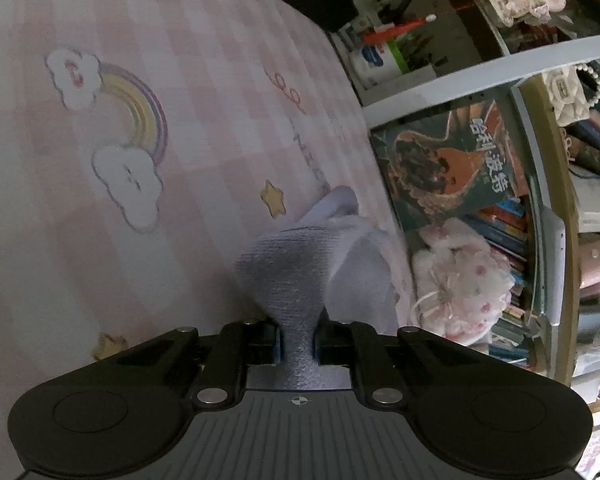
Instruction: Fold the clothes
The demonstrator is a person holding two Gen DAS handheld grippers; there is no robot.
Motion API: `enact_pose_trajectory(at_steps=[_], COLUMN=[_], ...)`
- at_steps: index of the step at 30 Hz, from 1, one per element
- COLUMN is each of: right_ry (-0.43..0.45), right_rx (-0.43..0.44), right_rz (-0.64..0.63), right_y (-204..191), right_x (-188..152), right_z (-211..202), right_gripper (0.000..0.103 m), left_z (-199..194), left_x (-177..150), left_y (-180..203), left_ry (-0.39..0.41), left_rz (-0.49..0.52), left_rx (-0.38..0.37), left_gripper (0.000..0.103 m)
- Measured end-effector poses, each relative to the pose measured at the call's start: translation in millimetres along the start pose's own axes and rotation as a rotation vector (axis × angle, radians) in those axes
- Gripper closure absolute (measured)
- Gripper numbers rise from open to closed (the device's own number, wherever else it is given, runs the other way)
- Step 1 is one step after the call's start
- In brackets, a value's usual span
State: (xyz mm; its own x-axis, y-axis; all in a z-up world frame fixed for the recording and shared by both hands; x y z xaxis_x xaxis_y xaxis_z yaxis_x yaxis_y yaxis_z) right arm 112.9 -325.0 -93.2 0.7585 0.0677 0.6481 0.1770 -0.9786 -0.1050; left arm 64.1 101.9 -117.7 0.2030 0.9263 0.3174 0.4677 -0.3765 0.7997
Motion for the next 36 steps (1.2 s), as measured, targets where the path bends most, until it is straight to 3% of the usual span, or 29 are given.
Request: enact_pose_trajectory(at_steps=[6, 9, 13, 15, 16, 18, 20, 28, 34, 36], right_ry=[0.06, 0.084, 0.059, 0.026, 0.006, -0.016, -0.025, -0.054, -0.068, -0.072], right_rx=[0.05, 0.103, 0.163, 0.173, 0.18, 0.228, 0.277, 0.413, 0.48, 0.501], right_rz=[-0.084, -0.143, -0.238, -0.273, -0.279, -0.246, -0.205, -0.091, -0.061, -0.059], right_y=[-13.6, -29.0, -46.4, -46.6, -43.4, -35.6, -29.7, -15.3, -9.3, -7.8], right_x=[47.8, 68.0, 77.3, 74.2, 71.3, 66.7, 64.9, 65.7, 66.5, 66.4], right_z=[19.0, 28.8, 50.3, 63.7, 70.1, 75.8, 76.8, 81.4, 84.4, 85.3], right_gripper=[0.073, 0.067, 0.063, 0.068, 0.081, 0.088, 0.093, 0.094, 0.094, 0.094], left_z=[-2.8, -3.2, -4.2, -5.1, -5.8, -8.7, -14.4, -40.8, -61.7, -61.0], left_x=[9.8, 9.0, 6.8, 6.1, 5.9, 4.7, 2.1, -14.9, -91.2, -136.9], left_y=[-3.8, -3.6, -3.6, -2.3, -1.2, 6.7, 24.9, 110.0, 214.4, 237.3], left_ry=[0.018, 0.038, 0.07, 0.086, 0.093, 0.111, 0.135, 0.228, 0.25, 0.235], left_rz=[0.032, 0.035, 0.037, 0.046, 0.054, 0.087, 0.14, 0.367, 0.737, 0.934], left_rx=[0.02, 0.036, 0.06, 0.074, 0.08, 0.09, 0.084, 0.032, -0.059, -0.042], left_gripper=[0.09, 0.09, 0.09, 0.09, 0.09, 0.091, 0.091, 0.092, 0.091, 0.091])
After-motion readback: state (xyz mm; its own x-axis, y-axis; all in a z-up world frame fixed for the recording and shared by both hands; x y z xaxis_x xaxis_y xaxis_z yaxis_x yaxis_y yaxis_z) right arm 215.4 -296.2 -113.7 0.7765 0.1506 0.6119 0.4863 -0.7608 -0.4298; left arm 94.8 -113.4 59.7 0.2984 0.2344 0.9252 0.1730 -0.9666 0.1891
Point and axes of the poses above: each gripper's, at about its wrist camera, not at the fingertips, and z roughly the way its jaws point, y to its right, x to its top, the point moved 9 cm from there along z, roughly the way its jaws point, and after that the axes turned 7 degrees about y, right-handed, at the moved point
